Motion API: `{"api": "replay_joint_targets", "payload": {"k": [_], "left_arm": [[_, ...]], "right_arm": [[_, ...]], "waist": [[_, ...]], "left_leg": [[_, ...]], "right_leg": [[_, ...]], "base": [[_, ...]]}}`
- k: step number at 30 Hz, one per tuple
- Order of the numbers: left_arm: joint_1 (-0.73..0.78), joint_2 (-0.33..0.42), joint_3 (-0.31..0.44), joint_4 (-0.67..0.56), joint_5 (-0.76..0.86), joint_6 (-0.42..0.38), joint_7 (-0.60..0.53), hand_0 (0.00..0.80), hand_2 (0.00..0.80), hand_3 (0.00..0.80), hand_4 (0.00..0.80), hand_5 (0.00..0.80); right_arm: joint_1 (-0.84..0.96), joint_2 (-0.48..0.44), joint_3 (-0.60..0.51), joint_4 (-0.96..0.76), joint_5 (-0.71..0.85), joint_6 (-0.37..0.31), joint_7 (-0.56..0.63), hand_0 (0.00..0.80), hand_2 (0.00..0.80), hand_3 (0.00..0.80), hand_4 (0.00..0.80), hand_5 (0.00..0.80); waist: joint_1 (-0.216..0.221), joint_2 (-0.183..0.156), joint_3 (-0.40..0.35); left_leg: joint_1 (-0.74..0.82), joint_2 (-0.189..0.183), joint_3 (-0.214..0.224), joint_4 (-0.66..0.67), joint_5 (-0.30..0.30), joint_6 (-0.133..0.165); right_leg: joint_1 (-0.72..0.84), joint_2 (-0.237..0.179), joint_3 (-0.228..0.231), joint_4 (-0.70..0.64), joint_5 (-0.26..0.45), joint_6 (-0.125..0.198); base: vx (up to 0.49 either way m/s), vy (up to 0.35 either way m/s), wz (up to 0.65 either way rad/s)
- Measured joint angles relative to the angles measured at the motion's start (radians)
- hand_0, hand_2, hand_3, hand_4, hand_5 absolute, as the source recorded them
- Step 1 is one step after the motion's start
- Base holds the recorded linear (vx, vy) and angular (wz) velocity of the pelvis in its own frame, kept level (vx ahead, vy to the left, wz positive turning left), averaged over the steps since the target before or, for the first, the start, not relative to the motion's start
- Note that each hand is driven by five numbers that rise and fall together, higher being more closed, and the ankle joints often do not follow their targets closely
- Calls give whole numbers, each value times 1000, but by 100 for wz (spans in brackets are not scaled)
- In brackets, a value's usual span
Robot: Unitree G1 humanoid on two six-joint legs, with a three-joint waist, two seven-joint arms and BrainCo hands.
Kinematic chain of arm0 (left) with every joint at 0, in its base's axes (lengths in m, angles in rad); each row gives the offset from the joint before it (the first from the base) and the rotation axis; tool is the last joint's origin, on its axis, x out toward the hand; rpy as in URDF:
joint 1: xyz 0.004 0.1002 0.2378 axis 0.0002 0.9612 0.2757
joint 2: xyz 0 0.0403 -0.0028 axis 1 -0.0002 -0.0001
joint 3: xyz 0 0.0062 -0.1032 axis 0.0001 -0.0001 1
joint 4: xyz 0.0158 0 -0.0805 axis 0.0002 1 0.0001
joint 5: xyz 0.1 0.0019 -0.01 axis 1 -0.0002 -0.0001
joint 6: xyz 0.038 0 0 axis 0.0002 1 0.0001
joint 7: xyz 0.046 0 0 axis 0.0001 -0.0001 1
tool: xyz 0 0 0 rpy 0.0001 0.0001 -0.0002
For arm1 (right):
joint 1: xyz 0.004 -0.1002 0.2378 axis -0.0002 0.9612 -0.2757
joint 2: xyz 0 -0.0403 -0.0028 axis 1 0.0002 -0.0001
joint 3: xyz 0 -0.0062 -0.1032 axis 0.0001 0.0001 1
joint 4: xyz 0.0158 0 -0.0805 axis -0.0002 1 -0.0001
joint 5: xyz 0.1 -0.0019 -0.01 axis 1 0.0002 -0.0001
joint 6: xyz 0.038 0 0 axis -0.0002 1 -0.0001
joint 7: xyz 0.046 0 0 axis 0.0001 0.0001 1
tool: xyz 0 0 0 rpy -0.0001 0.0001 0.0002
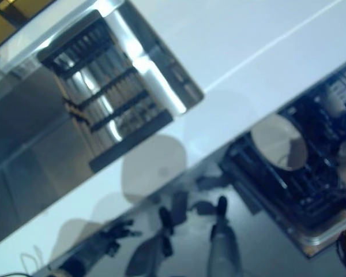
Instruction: Take plates into dishwasher
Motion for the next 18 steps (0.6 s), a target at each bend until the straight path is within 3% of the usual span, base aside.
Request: {"api": "replay_joint_targets", "payload": {"k": [18], "left_arm": [[-11,67,1,-48,0,7,-32,0,0,0,0,0]], "right_arm": [[-30,-25,0,159,3,56,80,800,800,800,800,800]], "waist": [[28,-21,22]], "left_leg": [[-49,3,-27,19,4,-1]], "right_leg": [[-29,-4,-22,14,0,-3]], "base": [[-17,-33,4]]}}
